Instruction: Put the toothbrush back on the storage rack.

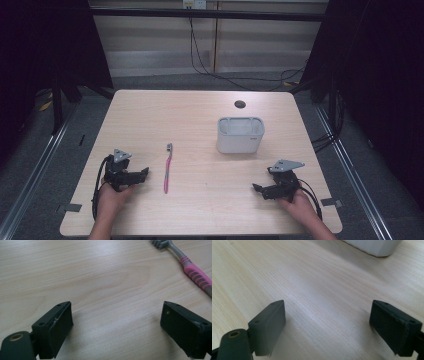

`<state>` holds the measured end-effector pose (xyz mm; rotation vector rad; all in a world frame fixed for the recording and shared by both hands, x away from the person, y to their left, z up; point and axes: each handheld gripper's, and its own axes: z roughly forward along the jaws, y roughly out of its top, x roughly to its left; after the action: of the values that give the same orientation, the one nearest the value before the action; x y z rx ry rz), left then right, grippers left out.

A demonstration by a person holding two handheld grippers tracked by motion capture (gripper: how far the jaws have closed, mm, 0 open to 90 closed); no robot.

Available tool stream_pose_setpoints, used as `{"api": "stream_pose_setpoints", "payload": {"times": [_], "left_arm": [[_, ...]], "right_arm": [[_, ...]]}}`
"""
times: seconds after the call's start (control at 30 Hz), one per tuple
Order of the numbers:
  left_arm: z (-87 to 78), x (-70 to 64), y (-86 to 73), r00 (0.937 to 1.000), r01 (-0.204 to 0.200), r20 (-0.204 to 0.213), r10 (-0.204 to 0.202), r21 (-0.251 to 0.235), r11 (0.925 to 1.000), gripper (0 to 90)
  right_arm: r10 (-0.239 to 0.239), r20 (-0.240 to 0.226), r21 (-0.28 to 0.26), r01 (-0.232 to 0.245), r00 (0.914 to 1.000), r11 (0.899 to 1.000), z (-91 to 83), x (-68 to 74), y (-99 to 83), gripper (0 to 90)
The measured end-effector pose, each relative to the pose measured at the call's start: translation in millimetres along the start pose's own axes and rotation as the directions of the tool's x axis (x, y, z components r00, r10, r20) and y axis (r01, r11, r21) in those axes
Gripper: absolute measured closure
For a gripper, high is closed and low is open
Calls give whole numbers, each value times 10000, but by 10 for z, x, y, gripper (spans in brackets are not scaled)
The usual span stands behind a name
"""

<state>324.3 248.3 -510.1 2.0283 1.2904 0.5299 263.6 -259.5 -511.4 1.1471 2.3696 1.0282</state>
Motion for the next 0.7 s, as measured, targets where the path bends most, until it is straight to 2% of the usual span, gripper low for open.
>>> {"api": "stream_pose_setpoints", "payload": {"times": [0.2,0.27,0.33,0.37,0.4,0.43,0.47,0.53,0.6,0.7], "left_arm": [[-3,-1,-2,10000,8,-13,-8,5,10000,105],[-10,-3,-6,9999,106,-18,-106,8,9999,105],[-16,7,5,9993,366,-19,-366,19,9993,107],[-25,12,20,9987,511,-37,-511,121,9986,117],[-43,26,56,9976,681,-112,-677,432,9967,143],[-43,26,56,9976,681,-112,-677,432,9967,165],[-53,38,117,9946,1034,-197,-1020,893,9906,168],[-58,27,176,9934,1146,-251,-1122,1388,9837,200],[-58,23,218,9919,1266,-108,-1266,1677,9777,222],[-57,9,265,9913,1303,-77,-1311,1837,9743,236]], "right_arm": [[-6,9,-2,6,10000,10000,0,0,0,130],[-6,11,2,6,10000,10000,0,0,0,131],[-7,0,1,7,10000,10000,0,0,0,131],[-4,1,2,4,10000,10000,0,0,0,130],[1,1,1,-1,10000,10000,0,0,0,131],[1,1,1,-1,10000,10000,0,0,0,131],[-3,0,2,3,10000,10000,0,0,0,130],[-3,1,2,3,10000,10000,0,0,0,131],[-6,1,0,6,10000,10000,0,0,0,131],[-5,0,1,5,10000,10000,0,0,0,131]]}}
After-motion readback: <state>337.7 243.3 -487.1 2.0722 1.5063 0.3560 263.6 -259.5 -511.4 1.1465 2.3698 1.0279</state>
